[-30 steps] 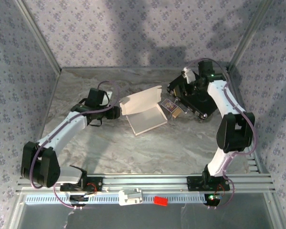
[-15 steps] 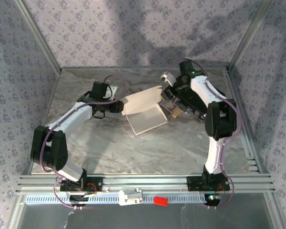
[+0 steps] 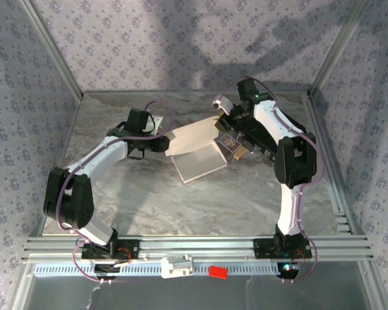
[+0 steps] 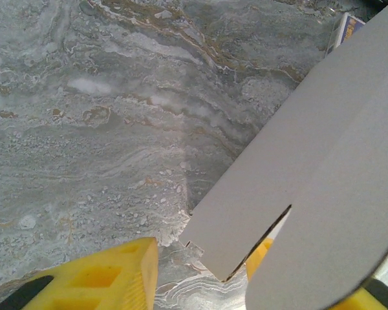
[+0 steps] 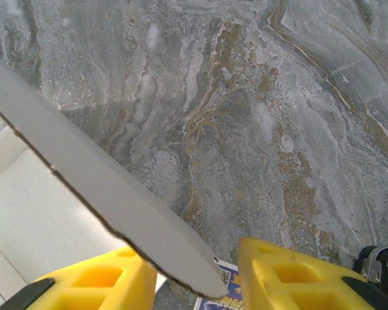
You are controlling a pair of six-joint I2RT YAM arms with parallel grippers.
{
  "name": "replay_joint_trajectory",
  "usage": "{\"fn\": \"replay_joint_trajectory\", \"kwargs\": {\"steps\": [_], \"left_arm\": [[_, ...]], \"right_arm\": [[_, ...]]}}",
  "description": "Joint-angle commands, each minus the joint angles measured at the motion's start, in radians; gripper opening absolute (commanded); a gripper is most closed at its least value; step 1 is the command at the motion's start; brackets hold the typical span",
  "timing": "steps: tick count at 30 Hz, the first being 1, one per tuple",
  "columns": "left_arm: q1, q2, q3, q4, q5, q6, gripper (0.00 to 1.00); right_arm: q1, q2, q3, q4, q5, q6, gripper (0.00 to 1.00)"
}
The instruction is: Fold the paper box
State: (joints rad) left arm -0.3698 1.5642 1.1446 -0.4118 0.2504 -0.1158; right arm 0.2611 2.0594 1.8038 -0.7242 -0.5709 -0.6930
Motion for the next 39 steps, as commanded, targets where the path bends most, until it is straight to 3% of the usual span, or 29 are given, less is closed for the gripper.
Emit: {"fn": "replay_joint_trajectory", "kwargs": {"steps": [1, 4, 15, 23, 30, 39], "left_arm": [[-0.008, 0.015, 0.045, -0.029, 0.001, 0.013, 0.38], [-0.009, 0.012, 0.041, -0.033, -0.006, 0.014, 0.37], [-0.011, 0.019, 0.047, -0.052, -0.037, 0.005, 0.23], [-0.020, 0.058, 0.104, -0.081, -0.112, -0.074, 0.07], [-0.046, 0.081, 0.152, -0.078, -0.202, -0.140, 0.04], [-0.043, 0.079, 0.132, -0.015, -0.120, -0.144, 0.02]], "right_arm": [[0.021, 0.028, 0.025, -0.009, 0.024, 0.001, 0.33], [0.029, 0.030, 0.031, -0.011, 0.037, -0.001, 0.30], [0.043, 0.013, 0.037, -0.024, 0.042, 0.041, 0.00], [0.070, -0.021, 0.010, 0.000, 0.059, 0.129, 0.00], [0.100, -0.079, -0.078, 0.084, 0.097, 0.246, 0.00], [0.112, -0.084, -0.108, 0.104, 0.129, 0.269, 0.00]]}}
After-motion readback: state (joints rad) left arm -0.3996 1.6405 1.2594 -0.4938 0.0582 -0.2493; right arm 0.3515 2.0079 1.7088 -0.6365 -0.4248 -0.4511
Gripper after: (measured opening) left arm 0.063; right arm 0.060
